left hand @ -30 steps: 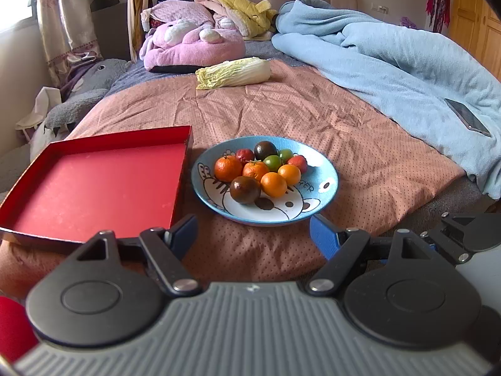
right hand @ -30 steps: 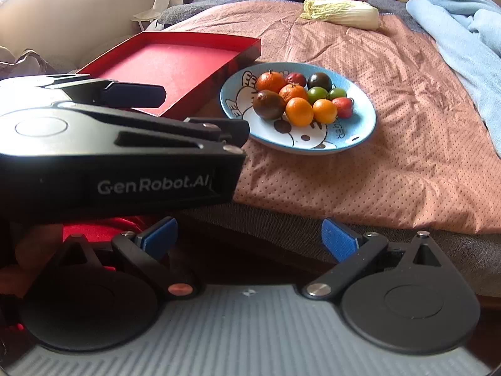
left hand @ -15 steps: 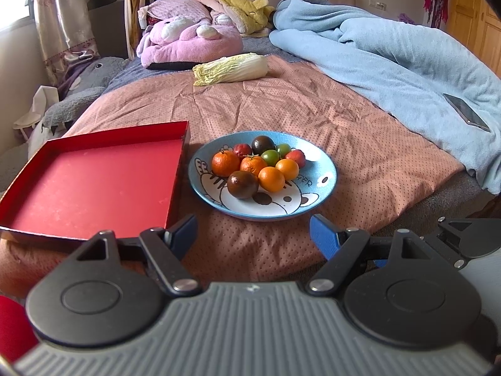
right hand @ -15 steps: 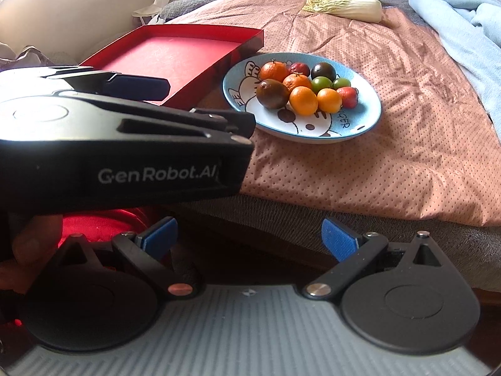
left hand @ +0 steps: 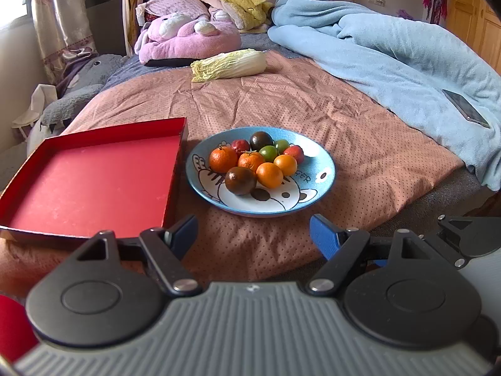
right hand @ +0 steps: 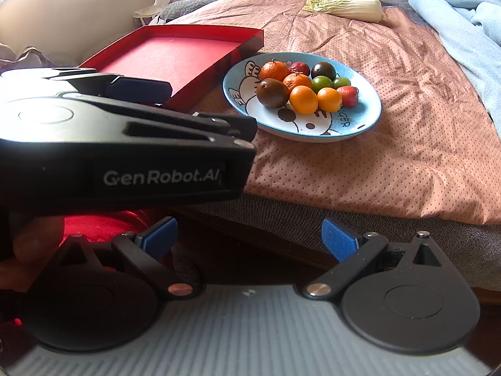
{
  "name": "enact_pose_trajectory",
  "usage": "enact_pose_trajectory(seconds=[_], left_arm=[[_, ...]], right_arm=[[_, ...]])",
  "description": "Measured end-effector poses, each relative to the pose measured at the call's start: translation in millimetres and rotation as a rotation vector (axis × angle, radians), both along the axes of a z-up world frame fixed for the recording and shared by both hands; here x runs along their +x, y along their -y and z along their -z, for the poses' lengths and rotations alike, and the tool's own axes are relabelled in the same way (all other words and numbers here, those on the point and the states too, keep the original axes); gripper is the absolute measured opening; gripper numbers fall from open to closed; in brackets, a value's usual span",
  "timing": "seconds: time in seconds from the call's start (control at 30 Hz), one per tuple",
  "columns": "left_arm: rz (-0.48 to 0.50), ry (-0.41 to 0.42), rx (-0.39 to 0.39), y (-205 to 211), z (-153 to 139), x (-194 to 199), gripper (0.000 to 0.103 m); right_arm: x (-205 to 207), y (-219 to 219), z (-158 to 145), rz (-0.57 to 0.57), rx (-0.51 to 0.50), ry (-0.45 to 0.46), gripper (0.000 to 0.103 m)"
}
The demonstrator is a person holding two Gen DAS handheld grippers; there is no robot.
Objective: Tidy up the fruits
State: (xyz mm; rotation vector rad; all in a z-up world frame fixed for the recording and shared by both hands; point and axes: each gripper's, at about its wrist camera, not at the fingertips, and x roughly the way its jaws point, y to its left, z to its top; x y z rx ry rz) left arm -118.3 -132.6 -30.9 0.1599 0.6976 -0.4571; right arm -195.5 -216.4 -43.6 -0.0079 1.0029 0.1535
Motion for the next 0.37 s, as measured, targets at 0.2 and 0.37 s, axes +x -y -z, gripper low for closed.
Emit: enact_pose_trajectory(seconds=[0.2,0.37], left_arm=[[0.011,-0.006,-0.005,-0.3,1.1,-0.8,0.080],[0.027,0.009,-0.025,-1.0,1.2,-5.6,0.077]], right_arm=[[-0.3,0.6,0.2,0.001,0.002,-0.002,0.100],[-0.2,1.8,-0.5,0.002,0.007,0.000,0.101]])
